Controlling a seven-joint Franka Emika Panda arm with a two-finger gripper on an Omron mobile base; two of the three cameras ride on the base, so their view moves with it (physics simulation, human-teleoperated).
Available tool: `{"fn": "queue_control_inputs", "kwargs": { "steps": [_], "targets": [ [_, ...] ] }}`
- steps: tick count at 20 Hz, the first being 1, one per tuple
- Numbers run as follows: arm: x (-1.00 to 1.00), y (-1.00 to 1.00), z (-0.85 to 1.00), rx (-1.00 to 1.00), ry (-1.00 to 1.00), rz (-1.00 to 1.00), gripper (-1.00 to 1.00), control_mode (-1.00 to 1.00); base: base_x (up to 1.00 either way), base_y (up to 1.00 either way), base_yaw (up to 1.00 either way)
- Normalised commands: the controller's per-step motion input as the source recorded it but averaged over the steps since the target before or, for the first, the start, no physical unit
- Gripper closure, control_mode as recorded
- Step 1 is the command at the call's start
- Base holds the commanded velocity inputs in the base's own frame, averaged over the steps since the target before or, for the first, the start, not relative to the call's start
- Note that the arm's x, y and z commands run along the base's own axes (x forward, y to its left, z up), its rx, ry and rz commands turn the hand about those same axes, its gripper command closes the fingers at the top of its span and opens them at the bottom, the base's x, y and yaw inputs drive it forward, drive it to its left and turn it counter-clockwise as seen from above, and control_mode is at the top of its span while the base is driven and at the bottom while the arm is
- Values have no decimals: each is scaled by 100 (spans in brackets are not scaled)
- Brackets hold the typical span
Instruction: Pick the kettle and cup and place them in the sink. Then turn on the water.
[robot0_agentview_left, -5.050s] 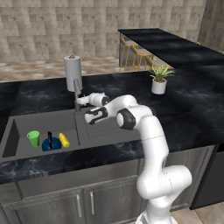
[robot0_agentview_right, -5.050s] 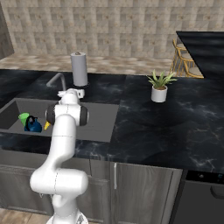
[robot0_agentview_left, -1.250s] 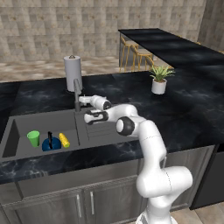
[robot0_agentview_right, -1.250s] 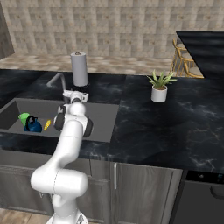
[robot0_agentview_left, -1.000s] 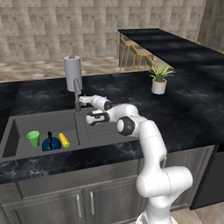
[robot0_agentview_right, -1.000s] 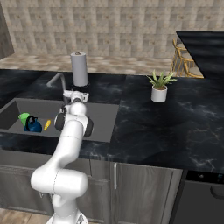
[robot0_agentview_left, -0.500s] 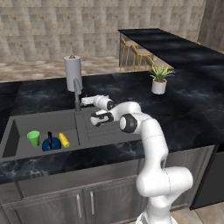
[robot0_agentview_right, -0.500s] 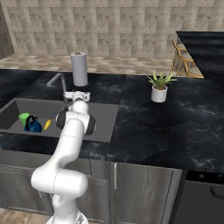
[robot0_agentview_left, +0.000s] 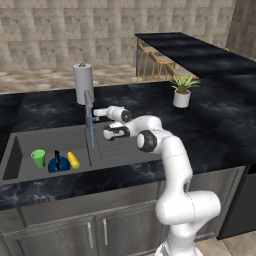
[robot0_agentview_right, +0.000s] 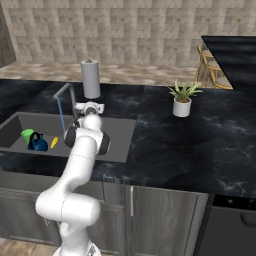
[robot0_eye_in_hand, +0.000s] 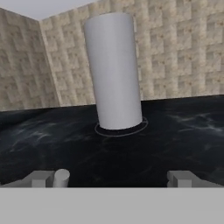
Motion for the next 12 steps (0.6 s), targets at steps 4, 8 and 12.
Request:
{"fn": "queue_control_inputs", "kwargs": {
  "steps": [4, 8, 12],
  "targets": [
    [8, -49, 4, 1, 12, 0, -100, -100, 0, 0, 0],
    [0, -55, 1, 3, 8, 0, -100, -100, 0, 0, 0],
    [0, -44, 0, 3, 8, 0, -100, -100, 0, 0, 0]
  ]
}}
